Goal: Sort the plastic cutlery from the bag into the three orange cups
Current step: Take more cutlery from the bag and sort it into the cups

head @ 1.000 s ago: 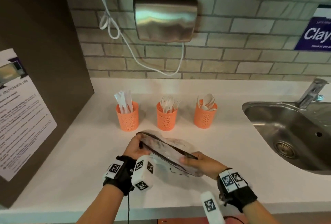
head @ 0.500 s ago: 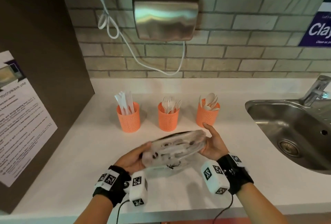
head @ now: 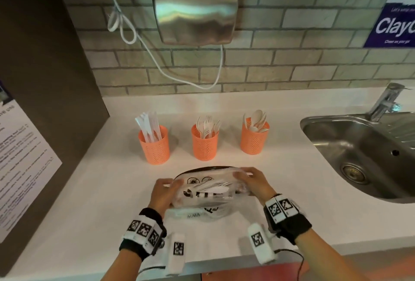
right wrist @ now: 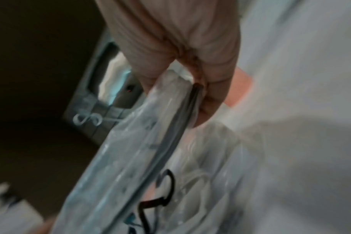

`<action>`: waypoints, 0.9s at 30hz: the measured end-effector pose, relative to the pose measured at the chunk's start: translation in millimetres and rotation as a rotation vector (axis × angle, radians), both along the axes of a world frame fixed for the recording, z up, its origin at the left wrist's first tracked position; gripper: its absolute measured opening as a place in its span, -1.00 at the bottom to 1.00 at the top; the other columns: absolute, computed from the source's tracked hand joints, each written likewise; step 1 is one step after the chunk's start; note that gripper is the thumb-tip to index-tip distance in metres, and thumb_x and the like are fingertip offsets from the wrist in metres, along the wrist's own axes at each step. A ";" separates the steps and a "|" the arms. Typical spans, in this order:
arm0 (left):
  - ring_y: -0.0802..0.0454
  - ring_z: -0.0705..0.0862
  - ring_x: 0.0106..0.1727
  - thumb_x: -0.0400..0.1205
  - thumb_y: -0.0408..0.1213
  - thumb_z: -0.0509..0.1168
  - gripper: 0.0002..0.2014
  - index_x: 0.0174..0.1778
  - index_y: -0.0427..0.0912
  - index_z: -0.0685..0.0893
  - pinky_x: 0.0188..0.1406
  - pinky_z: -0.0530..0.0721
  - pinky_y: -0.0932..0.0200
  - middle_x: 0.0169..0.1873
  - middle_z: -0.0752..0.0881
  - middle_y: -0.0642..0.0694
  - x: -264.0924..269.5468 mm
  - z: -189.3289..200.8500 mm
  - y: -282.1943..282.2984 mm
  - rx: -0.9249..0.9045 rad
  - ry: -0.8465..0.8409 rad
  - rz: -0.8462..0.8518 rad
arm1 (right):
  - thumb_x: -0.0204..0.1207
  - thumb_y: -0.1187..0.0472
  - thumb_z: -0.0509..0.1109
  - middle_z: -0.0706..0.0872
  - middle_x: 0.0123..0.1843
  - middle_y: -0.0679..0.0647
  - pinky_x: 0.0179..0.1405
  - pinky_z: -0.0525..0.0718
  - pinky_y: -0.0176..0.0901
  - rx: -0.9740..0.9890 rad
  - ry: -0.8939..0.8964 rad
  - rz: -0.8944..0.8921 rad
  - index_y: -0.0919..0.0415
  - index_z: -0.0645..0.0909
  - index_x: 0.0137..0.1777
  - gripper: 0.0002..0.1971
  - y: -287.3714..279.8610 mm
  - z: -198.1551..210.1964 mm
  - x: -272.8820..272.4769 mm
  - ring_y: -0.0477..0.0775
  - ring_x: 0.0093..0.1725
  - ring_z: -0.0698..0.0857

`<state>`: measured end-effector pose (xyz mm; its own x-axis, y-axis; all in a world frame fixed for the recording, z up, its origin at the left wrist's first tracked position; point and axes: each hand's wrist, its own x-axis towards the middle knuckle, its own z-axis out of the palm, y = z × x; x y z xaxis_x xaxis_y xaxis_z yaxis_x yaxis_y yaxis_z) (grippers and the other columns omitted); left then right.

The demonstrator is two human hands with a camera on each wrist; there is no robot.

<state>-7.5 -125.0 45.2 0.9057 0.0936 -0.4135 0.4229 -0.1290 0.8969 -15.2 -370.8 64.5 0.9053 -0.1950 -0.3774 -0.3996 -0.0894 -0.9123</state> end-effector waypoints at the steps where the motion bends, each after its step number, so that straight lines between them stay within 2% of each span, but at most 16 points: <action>1: -0.21 0.65 0.07 0.46 -0.14 0.48 -0.56 0.14 -0.22 0.49 0.09 0.61 0.00 0.08 0.61 -0.30 -1.7 3.3 -0.1 0.184 -0.120 0.057 | 0.44 0.18 0.48 0.57 -0.21 0.08 -0.26 0.53 -0.19 -0.154 -0.105 -0.013 0.31 0.48 0.30 -0.53 -1.4 1.2 -2.5 -0.01 -0.27 0.59; 3: -0.14 0.60 0.08 0.49 -0.36 0.43 -0.62 0.19 -0.28 0.52 0.06 0.53 0.14 0.06 0.60 -0.26 -9.2 19.7 -3.1 0.434 -0.487 0.133 | 0.42 0.23 0.49 0.54 -0.03 0.06 -0.03 0.47 -0.20 -0.495 -0.384 -0.004 0.26 0.47 0.29 -0.54 -1.5 13.3 -13.4 -0.01 -0.03 0.54; 4: -0.06 0.59 0.03 0.49 -0.43 0.40 -0.68 0.15 -0.28 0.55 0.00 0.51 0.24 0.01 0.61 -0.20 -14.2 30.4 -6.7 0.462 -0.668 0.114 | 0.42 0.26 0.47 0.55 0.03 0.06 0.03 0.45 -0.21 -0.642 -0.569 0.027 0.25 0.50 0.26 -0.59 1.5 20.0 -19.7 -0.04 0.04 0.51; 6: 0.11 0.61 -0.08 0.53 -0.41 0.30 -0.85 0.01 -0.21 0.62 -0.07 0.54 0.38 -0.10 0.66 -0.07 -20.9 47.6 -17.8 0.448 -0.866 -0.113 | 0.46 0.30 0.37 0.64 0.02 0.09 0.02 0.49 -0.25 -0.815 -0.846 0.254 0.24 0.58 0.15 -0.74 13.0 31.7 -29.2 -0.07 0.01 0.54; 7: 0.13 0.64 -0.11 0.54 -0.36 0.23 -0.87 -0.06 -0.19 0.65 -0.06 0.57 0.34 -0.14 0.69 -0.03 -22.4 52.4 -24.3 0.479 -0.874 -0.289 | 0.47 0.29 0.28 0.68 -0.04 0.11 -0.04 0.53 -0.23 -0.868 -0.898 0.435 0.23 0.62 0.08 -0.79 18.9 33.8 -30.8 -0.04 -0.05 0.58; 8: 0.09 0.66 -0.11 0.53 -0.34 0.17 -0.83 -0.09 -0.18 0.66 -0.04 0.60 0.23 -0.15 0.72 -0.03 -22.7 55.8 -31.7 0.564 -0.851 -0.476 | 0.47 0.26 0.17 0.70 -0.10 0.15 -0.08 0.57 -0.15 -0.904 -0.883 0.609 0.25 0.64 0.01 -0.76 25.0 33.3 -29.8 0.05 -0.10 0.63; 9: 0.01 0.67 -0.08 0.53 -0.34 0.13 -0.79 -0.09 -0.17 0.67 -0.02 0.60 0.13 -0.14 0.74 -0.05 -20.7 57.0 -38.1 0.687 -0.808 -0.647 | 0.46 0.25 0.10 0.72 -0.11 0.19 -0.10 0.61 -0.05 -0.926 -0.795 0.737 0.28 0.66 -0.02 -0.69 32.1 34.0 -28.2 0.14 -0.10 0.66; 10: -0.05 0.67 -0.04 0.53 -0.37 0.11 -0.78 -0.06 -0.16 0.67 0.00 0.60 0.07 -0.10 0.75 -0.07 -17.1 57.9 -43.7 0.819 -0.756 -0.775 | 0.46 0.27 0.08 0.73 -0.07 0.23 -0.10 0.62 -0.01 -0.941 -0.683 0.799 0.30 0.67 -0.02 -0.67 37.7 33.9 -25.1 0.21 -0.07 0.68; 13: -0.13 0.67 0.07 0.60 -0.38 0.09 -0.75 0.03 -0.14 0.66 0.04 0.56 0.07 0.02 0.75 -0.12 -5.9 58.4 -46.2 1.127 -0.654 -0.947 | 0.50 0.38 0.16 0.75 0.08 0.25 -0.07 0.55 -0.08 -1.104 -0.425 0.779 0.29 0.65 0.09 -0.72 41.6 31.3 -16.5 0.26 0.08 0.69; 16: -0.17 0.64 -0.02 0.69 -0.27 0.02 -0.73 0.07 -0.23 0.62 -0.05 0.46 0.12 -0.02 0.73 -0.23 -1.1 63.4 -27.3 1.337 -0.632 -1.014 | 0.55 0.30 0.19 0.66 0.27 0.26 0.15 0.59 -0.01 -1.216 -0.257 0.722 0.28 0.53 0.31 -0.66 22.5 37.7 -6.6 0.25 0.25 0.63; 19: -0.08 0.51 -0.19 0.69 -0.02 -0.19 -0.51 0.02 -0.20 0.59 -0.21 0.33 0.19 -0.13 0.71 -0.21 -3.6 69.5 -6.3 1.352 -0.718 -0.976 | 0.55 0.13 0.33 0.63 0.36 0.19 0.30 0.54 -0.03 -1.139 -0.235 0.692 0.20 0.44 0.46 -0.52 0.9 56.8 10.7 0.19 0.34 0.58; 21: -0.07 0.51 -0.21 0.52 0.13 -0.44 -0.28 -0.02 -0.17 0.58 -0.16 0.39 0.19 -0.18 0.72 -0.17 -11.2 68.4 -2.1 1.321 -0.738 -1.013 | 0.52 0.09 0.38 0.66 0.34 0.16 0.30 0.54 -0.08 -1.133 -0.255 0.739 0.22 0.45 0.45 -0.49 -2.6 62.9 21.7 0.14 0.33 0.60; 22: -0.08 0.54 -0.20 0.44 0.15 -0.49 -0.23 -0.05 -0.16 0.58 -0.10 0.45 0.18 -0.19 0.73 -0.16 -15.3 65.3 -1.3 1.294 -0.733 -1.031 | 0.51 0.08 0.39 0.67 0.33 0.15 0.29 0.55 -0.08 -1.125 -0.260 0.753 0.23 0.46 0.44 -0.48 -2.3 62.2 24.4 0.13 0.31 0.62; 24: -0.13 0.60 -0.17 0.46 0.17 -0.45 -0.29 -0.10 -0.14 0.55 -0.04 0.45 0.16 -0.20 0.73 -0.16 -26.2 62.1 -2.6 1.243 -0.726 -1.060 | 0.50 0.11 0.39 0.68 0.32 0.14 0.28 0.57 -0.11 -1.091 -0.263 0.760 0.23 0.48 0.43 -0.50 -3.0 58.3 25.2 0.11 0.28 0.65; 27: -0.13 0.56 -0.26 0.71 0.04 -0.16 -0.53 -0.12 -0.19 0.54 -0.16 0.37 0.17 -0.23 0.67 -0.21 -49.2 62.9 -14.8 1.117 -0.610 -1.109 | 0.54 0.16 0.32 0.69 0.30 0.14 0.17 0.55 -0.20 -1.031 -0.314 0.763 0.23 0.53 0.39 -0.58 0.3 54.7 17.2 0.10 0.20 0.68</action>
